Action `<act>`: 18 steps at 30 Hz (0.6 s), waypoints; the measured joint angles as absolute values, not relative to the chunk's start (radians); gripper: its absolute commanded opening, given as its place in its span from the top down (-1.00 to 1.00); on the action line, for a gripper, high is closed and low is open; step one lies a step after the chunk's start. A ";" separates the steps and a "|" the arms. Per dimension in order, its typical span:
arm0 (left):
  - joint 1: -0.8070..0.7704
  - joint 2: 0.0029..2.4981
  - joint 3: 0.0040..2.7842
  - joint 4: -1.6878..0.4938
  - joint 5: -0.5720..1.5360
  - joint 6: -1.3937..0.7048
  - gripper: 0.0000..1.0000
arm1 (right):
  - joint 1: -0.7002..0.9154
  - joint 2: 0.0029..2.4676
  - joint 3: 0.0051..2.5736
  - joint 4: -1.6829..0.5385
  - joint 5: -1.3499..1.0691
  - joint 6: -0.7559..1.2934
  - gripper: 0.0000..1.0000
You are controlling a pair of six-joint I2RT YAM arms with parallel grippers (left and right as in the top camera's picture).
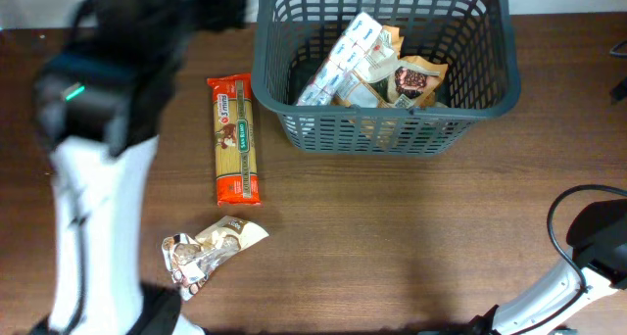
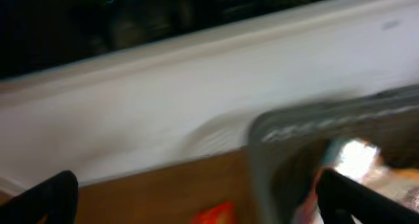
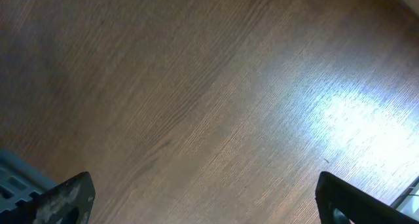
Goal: Pack container
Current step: 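Move the left gripper back over the spaghetti package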
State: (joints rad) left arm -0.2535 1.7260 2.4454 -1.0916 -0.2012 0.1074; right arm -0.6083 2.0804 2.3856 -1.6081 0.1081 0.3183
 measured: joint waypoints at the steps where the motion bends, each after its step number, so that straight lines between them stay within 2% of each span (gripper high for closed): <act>1: -0.231 1.710 2.451 -1.145 -0.216 0.099 -0.99 | -0.608 2.080 2.386 -1.608 0.108 0.318 -0.98; 8: -0.088 1.751 2.424 -1.417 -0.217 -0.041 -0.99 | -0.608 2.080 2.386 -1.608 0.108 0.318 -0.98; 18: 0.014 1.895 2.279 -1.442 -0.053 -0.094 -0.99 | -0.608 2.080 2.386 -1.608 0.108 0.318 -0.98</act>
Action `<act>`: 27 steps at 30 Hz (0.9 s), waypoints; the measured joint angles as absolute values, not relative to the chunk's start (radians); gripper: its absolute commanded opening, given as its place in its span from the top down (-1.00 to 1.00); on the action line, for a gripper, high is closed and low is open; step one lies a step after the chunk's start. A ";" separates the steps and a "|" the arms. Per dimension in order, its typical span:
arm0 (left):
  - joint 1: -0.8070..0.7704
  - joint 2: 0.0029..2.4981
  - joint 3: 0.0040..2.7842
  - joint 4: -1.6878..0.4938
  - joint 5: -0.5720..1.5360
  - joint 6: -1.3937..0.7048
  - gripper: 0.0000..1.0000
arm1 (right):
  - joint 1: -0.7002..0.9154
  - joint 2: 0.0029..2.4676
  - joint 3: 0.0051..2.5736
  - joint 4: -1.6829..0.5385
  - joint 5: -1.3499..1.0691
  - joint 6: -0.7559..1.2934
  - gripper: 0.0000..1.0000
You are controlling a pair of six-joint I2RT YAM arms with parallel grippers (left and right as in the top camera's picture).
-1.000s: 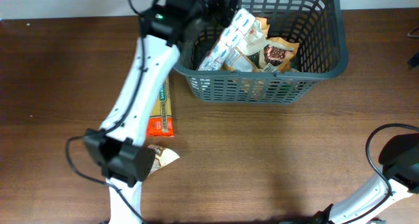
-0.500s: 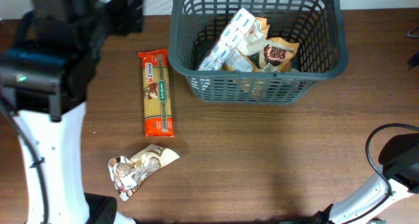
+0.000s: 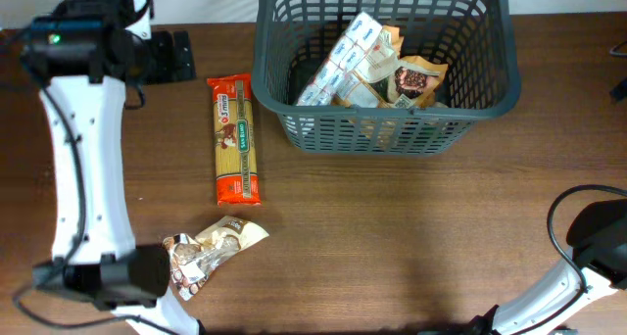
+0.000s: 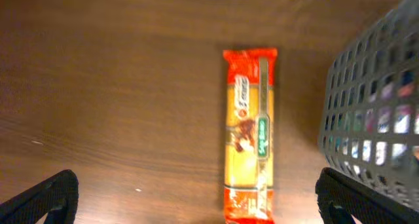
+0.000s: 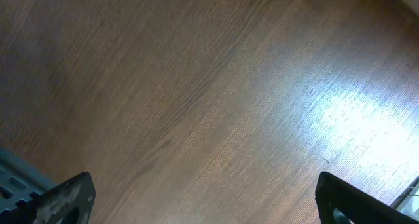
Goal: Pack container
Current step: 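Move the left gripper back over the spaghetti package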
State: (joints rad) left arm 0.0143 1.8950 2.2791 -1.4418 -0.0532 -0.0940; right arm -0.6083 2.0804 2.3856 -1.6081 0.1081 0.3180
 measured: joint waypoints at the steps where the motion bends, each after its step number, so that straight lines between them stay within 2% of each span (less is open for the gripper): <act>1: 0.017 1.913 2.267 -1.437 -0.033 -0.092 -0.99 | -0.608 2.080 2.386 -1.608 0.108 0.318 -0.98; 12: 0.018 2.171 2.213 -1.412 0.148 -0.049 -0.99 | -0.608 2.080 2.386 -1.608 0.108 0.318 -0.98; 27: -0.022 2.326 2.210 -1.390 0.168 -0.091 -0.98 | -0.608 2.080 2.386 -1.608 0.108 0.318 -0.98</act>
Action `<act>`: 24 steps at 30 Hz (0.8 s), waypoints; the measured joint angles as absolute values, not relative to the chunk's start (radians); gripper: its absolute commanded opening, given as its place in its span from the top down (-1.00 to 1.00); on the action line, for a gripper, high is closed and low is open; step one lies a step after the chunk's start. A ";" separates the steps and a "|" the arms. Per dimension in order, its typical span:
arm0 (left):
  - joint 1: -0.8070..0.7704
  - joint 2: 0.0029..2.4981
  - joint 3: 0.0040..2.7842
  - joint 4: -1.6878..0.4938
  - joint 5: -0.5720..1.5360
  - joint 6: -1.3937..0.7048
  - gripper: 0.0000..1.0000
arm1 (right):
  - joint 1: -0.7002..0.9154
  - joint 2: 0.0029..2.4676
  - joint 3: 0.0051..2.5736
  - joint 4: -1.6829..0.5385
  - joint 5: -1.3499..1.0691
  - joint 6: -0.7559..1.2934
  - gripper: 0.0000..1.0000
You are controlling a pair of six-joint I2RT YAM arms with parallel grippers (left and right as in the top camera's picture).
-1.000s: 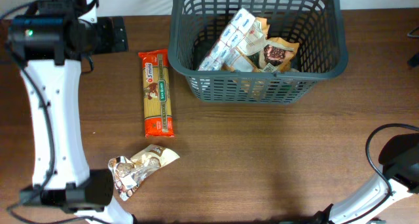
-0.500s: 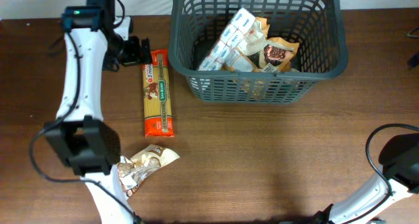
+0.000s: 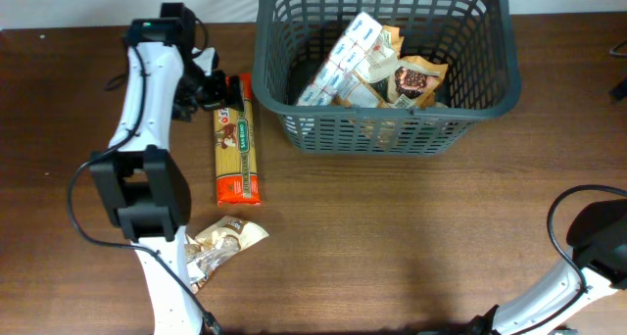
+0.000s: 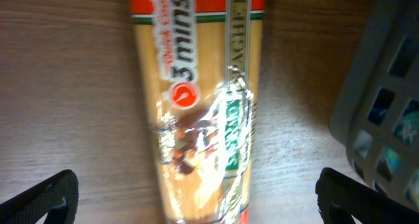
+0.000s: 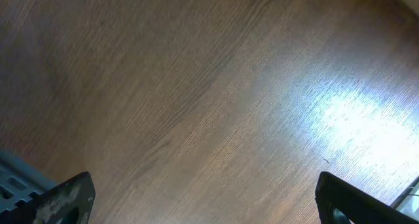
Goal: Pack container
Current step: 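Move the left gripper back over the spaghetti package, then grasp the red-and-yellow spaghetti package with the left gripper and lift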
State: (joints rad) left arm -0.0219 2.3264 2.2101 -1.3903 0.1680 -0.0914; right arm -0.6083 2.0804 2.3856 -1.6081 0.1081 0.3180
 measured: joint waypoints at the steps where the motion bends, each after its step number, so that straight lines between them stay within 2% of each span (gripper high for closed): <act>1: -0.035 2.332 2.210 -1.386 0.158 -0.104 -0.98 | -0.608 2.080 2.386 -1.608 0.108 0.318 -0.98; 11: -0.158 2.348 2.210 -1.357 0.020 -0.196 -0.99 | -0.608 2.080 2.386 -1.608 0.108 0.318 -0.98; 24: -0.113 2.353 2.196 -1.324 -0.020 -0.237 -0.99 | -0.608 2.080 2.386 -1.608 0.108 0.318 -0.98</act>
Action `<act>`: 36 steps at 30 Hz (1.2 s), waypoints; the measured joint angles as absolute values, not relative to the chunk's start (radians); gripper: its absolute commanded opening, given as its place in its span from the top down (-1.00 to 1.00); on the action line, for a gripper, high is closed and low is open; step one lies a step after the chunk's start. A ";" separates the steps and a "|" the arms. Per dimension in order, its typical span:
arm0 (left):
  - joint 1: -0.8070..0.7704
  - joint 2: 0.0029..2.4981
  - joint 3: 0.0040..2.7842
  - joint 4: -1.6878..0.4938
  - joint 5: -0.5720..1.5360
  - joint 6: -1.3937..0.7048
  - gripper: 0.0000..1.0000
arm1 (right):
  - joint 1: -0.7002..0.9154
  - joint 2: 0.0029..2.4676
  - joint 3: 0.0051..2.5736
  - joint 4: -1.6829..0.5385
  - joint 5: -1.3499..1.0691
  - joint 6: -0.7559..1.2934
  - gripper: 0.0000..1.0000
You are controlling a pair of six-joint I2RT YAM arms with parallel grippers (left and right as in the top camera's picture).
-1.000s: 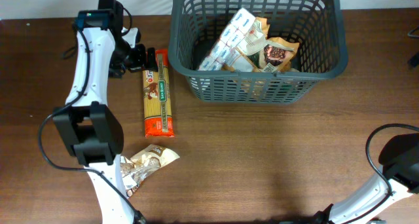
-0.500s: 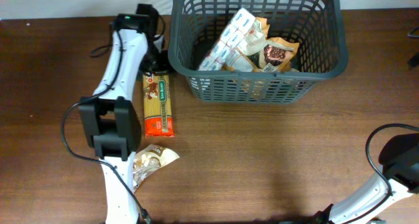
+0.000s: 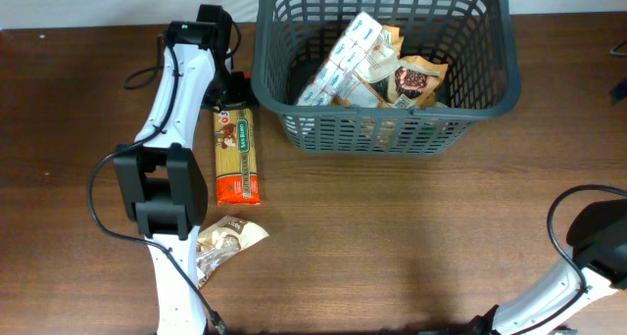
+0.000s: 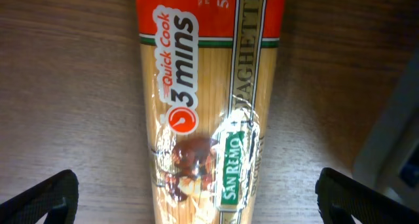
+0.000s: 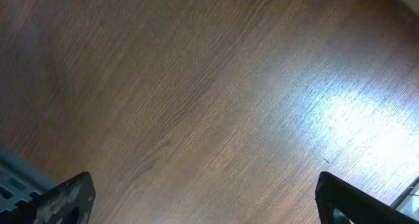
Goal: Pack container
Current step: 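Grasp the red-and-yellow spaghetti package with the left gripper and lift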
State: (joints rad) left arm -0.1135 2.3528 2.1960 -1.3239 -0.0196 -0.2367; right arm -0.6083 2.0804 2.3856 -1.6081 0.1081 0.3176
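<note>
A red and yellow spaghetti packet [image 3: 237, 144] lies flat on the table, left of the grey basket [image 3: 382, 129]. My left gripper [image 3: 227, 88] hovers over the packet's far end, next to the basket's left wall. In the left wrist view it [image 4: 203, 207] is open, one fingertip on each side of the spaghetti packet [image 4: 209, 119], not touching it. A crumpled snack packet [image 3: 220, 245] lies near the front left. My right gripper [image 5: 206, 204] is open over bare wood.
The basket holds white cartons [image 3: 348, 56] and brown snack bags [image 3: 416, 78]. Its wall [image 4: 399, 119] shows at the right edge of the left wrist view. The right arm [image 3: 593, 239] sits at the front right corner. A cable [image 3: 147, 72] trails by the left arm.
My left gripper has shifted toward the packet's far end and nearer the basket, and sits a little lower; the packet looks larger between the open fingers. The right arm is unchanged.
My left arm was first raised and blurred, its camera on the wall and basket rim. Then it hung high to the left, looking down on the spaghetti packet. Then it was low over the packet, and now it straddles its far end, open.
</note>
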 measured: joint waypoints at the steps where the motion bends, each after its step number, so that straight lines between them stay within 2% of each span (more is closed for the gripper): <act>1: -0.115 2.361 2.195 -1.323 -0.019 -0.237 -0.99 | -0.608 2.080 2.386 -1.608 0.108 0.318 -0.98; 10: -0.129 2.457 2.177 -1.316 -0.019 -0.242 -0.99 | -0.608 2.080 2.386 -1.608 0.108 0.318 -0.98; 36: -0.130 2.492 2.145 -1.264 -0.004 -0.245 -0.99 | -0.608 2.080 2.386 -1.608 0.108 0.318 -0.98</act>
